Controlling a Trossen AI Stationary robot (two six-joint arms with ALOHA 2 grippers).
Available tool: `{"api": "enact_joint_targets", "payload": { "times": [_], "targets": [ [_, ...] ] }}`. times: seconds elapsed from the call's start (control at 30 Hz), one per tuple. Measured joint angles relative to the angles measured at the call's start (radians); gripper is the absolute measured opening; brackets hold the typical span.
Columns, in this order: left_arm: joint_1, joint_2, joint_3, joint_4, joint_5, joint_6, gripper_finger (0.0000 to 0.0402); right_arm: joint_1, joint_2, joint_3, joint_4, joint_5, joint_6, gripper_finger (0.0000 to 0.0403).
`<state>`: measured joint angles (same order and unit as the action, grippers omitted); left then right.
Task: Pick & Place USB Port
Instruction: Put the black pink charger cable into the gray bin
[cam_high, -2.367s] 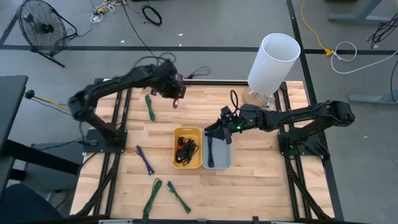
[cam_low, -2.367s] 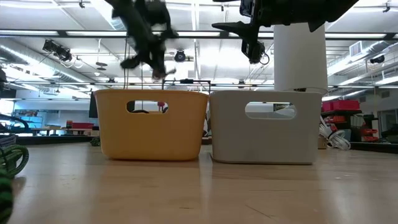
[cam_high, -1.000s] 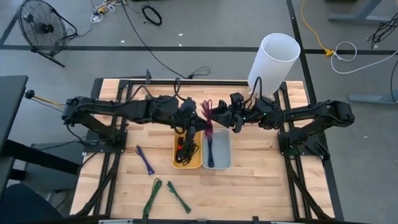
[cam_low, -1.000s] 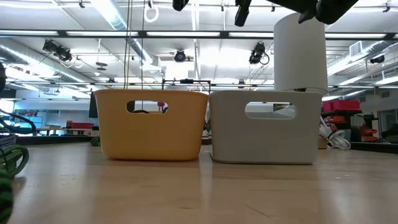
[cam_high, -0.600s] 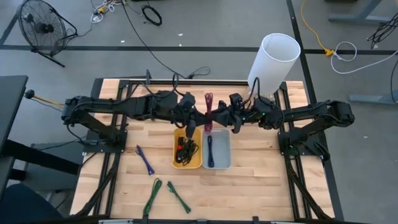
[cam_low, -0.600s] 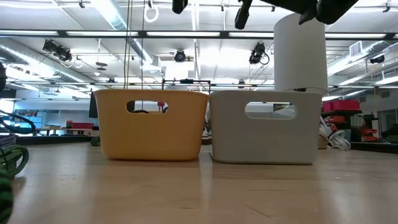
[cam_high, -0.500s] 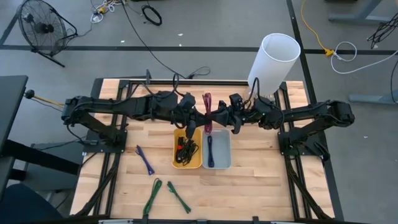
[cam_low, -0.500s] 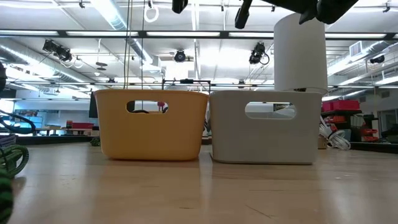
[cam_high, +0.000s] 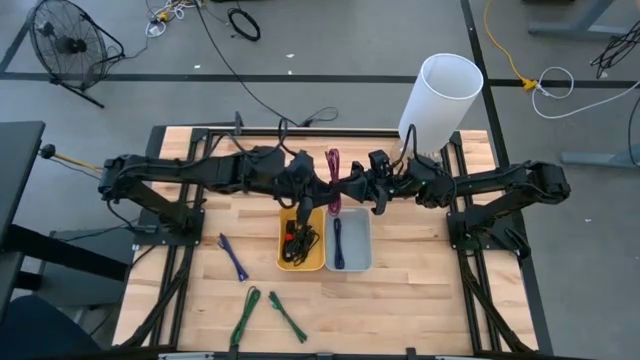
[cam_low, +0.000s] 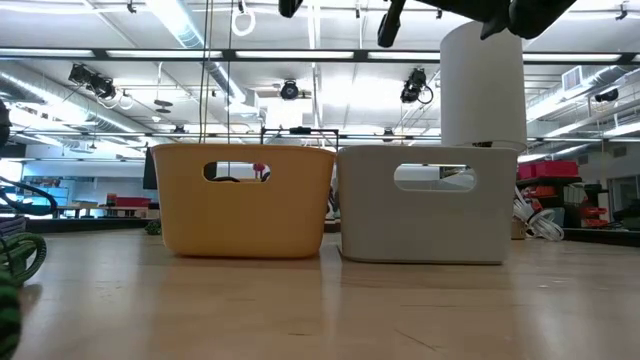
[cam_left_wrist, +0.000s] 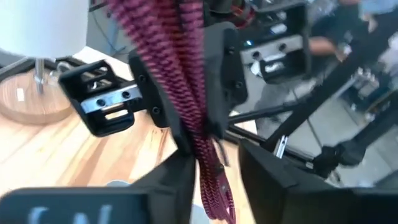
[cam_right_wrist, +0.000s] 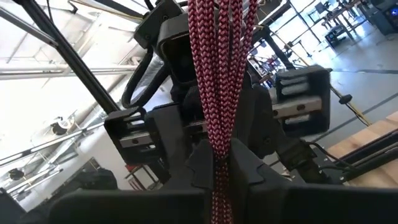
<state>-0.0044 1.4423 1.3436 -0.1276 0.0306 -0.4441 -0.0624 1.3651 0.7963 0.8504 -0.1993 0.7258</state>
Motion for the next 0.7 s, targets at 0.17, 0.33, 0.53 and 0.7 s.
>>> {"api": "enact_joint_targets", "payload": {
  "times": [0.17, 0.33, 0.53, 0.7],
  "targets": [
    [0.000, -0.035, -0.001, -0.034, 0.039, 0.085, 0.0196, 0.000, -0.001, 0.003, -0.027, 0.000, 0.026, 0.0013],
    [0.000, -0.088, -0.001, -0.102, 0.016, 0.119, 0.0234, 0.010, -0.001, 0.001, -0.153, -0.003, 0.081, 0.0012],
    [0.001, -0.175, 0.001, -0.204, -0.063, 0.156, 0.0232, 0.072, -0.001, 0.000, -0.415, 0.024, 0.138, 0.0012],
    [0.001, -0.255, 0.002, -0.260, -0.122, 0.169, 0.0220, 0.150, 0.001, -0.001, -0.597, 0.110, 0.219, 0.0012]
  ]
}}
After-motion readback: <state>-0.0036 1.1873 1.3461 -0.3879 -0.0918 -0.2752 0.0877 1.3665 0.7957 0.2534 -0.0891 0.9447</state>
